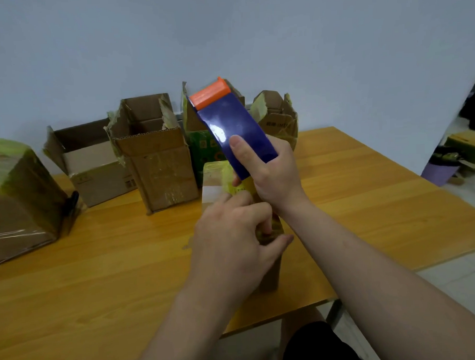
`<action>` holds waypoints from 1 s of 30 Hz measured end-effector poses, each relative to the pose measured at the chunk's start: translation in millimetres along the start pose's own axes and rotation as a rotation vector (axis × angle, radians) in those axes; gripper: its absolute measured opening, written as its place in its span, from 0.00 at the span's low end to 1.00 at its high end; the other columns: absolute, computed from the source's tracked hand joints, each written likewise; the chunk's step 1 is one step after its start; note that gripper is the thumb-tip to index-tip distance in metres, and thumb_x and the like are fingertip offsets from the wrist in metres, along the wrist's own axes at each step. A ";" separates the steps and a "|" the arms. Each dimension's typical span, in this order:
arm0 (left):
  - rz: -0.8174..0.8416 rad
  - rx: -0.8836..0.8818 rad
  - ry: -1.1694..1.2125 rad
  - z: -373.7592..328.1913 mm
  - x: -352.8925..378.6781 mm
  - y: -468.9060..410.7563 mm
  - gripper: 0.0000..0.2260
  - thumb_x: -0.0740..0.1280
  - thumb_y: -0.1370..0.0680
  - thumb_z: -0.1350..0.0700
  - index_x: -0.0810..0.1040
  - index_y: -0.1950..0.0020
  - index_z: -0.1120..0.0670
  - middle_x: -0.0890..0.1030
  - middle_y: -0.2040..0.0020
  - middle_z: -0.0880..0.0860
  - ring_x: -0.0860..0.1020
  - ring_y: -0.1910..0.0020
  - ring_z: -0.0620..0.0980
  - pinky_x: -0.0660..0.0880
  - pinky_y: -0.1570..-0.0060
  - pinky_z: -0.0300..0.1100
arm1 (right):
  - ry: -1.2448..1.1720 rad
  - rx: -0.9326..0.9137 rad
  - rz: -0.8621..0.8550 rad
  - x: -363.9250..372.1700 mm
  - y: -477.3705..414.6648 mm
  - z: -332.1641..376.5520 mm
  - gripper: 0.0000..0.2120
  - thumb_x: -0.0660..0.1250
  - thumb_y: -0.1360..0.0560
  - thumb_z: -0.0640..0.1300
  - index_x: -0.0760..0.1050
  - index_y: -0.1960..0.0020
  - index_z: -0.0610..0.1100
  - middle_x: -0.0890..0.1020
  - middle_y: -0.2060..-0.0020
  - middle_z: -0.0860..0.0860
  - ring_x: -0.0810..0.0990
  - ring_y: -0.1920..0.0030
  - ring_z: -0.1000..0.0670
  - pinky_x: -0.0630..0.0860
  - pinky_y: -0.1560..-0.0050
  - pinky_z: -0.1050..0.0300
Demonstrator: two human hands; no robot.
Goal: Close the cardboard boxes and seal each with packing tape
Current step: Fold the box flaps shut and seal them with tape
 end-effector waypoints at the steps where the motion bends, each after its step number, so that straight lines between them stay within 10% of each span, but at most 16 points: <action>1: -0.024 -0.008 -0.015 -2.6 3.4 0.6 0.17 0.74 0.29 0.41 0.69 0.66 0.47 0.71 0.62 0.43 0.70 0.60 0.47 0.74 0.65 0.46 | 0.007 0.002 0.012 0.7 -0.2 1.3 0.16 0.68 0.22 0.55 0.79 0.52 0.41 0.82 0.65 0.45 0.83 0.66 0.40 0.79 0.63 0.44; 13: -0.239 0.018 -0.031 -3.5 9.2 10.3 0.16 0.70 0.23 0.43 0.73 0.64 0.50 0.72 0.63 0.47 0.68 0.63 0.46 0.68 0.67 0.41 | -0.113 0.122 -0.024 -11.3 8.3 3.5 0.15 0.66 0.19 0.53 0.79 0.45 0.41 0.83 0.60 0.40 0.84 0.64 0.44 0.80 0.59 0.45; 19: -0.385 -0.199 0.330 70.4 6.1 25.9 0.17 0.60 0.18 0.42 0.83 0.49 0.52 0.77 0.43 0.49 0.76 0.40 0.46 0.76 0.45 0.52 | -0.097 0.075 -0.111 -8.0 21.5 5.3 0.15 0.66 0.19 0.50 0.79 0.48 0.37 0.82 0.62 0.43 0.83 0.66 0.48 0.79 0.63 0.60; 23: -0.282 -0.327 0.621 76.9 28.9 42.5 0.22 0.55 0.20 0.28 0.79 0.36 0.36 0.68 0.29 0.33 0.66 0.25 0.37 0.72 0.37 0.41 | -0.119 0.088 -0.103 -7.4 25.5 6.5 0.15 0.67 0.20 0.51 0.79 0.46 0.38 0.82 0.60 0.42 0.83 0.63 0.46 0.78 0.63 0.62; 30: -0.242 -0.390 0.774 81.7 35.5 47.0 0.21 0.49 0.16 0.35 0.79 0.37 0.38 0.73 0.29 0.40 0.68 0.24 0.48 0.68 0.26 0.58 | -0.069 0.113 -0.084 -4.8 25.6 8.5 0.19 0.69 0.24 0.61 0.80 0.48 0.45 0.84 0.59 0.46 0.84 0.58 0.41 0.82 0.55 0.42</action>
Point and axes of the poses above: each hand's wrist, its own y-axis away from the middle knuckle, its own x-axis out of the palm, z = x × y, the point moved 4 cm from there along -y, towards the middle knuckle
